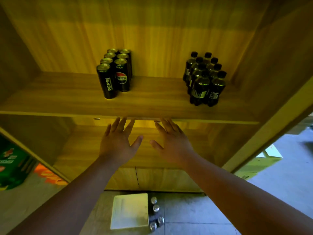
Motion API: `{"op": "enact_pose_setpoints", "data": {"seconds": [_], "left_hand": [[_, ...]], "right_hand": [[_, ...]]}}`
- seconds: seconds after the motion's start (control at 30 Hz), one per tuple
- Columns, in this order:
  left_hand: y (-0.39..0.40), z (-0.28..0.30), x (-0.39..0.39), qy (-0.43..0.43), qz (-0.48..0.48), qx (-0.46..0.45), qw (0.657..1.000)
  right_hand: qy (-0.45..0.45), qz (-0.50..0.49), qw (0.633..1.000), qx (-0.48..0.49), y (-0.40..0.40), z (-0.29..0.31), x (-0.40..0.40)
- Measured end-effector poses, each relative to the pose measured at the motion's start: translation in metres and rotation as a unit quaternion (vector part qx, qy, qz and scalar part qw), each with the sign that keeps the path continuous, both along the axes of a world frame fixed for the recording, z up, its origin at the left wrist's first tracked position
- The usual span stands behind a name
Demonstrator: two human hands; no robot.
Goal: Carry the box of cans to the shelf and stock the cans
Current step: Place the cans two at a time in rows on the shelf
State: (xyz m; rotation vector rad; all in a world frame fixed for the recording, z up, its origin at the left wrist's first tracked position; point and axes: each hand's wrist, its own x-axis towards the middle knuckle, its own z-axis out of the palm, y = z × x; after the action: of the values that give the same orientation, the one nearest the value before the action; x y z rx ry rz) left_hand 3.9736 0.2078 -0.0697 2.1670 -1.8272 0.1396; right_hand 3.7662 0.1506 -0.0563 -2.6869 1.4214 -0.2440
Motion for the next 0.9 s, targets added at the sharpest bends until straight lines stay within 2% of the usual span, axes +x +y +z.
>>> {"op": "enact_pose_setpoints", "data": {"seconds": [0.23, 0.47, 0.67, 0.9], "left_hand": [[0.014, -0.061, -0.049, 0.031, -0.052, 0.037, 0.997], [0.031, -0.167, -0.063, 0.056, -0.08, 0.056, 0.994], [0.049, -0.301, -0.069, 0.069, -0.096, 0.077, 0.99], [0.052, -0.506, -0.072, 0.091, -0.102, 0.1, 0.985]], "right_hand": [[-0.022, -0.016, 1.0, 0.012, 0.027, -0.06, -0.046], [-0.02, -0.028, 0.999, 0.033, 0.046, -0.169, -0.057], [-0.014, -0.033, 0.999, 0.034, 0.073, -0.295, -0.062], [-0.029, -0.028, 0.998, 0.05, 0.089, -0.493, -0.07]]}}
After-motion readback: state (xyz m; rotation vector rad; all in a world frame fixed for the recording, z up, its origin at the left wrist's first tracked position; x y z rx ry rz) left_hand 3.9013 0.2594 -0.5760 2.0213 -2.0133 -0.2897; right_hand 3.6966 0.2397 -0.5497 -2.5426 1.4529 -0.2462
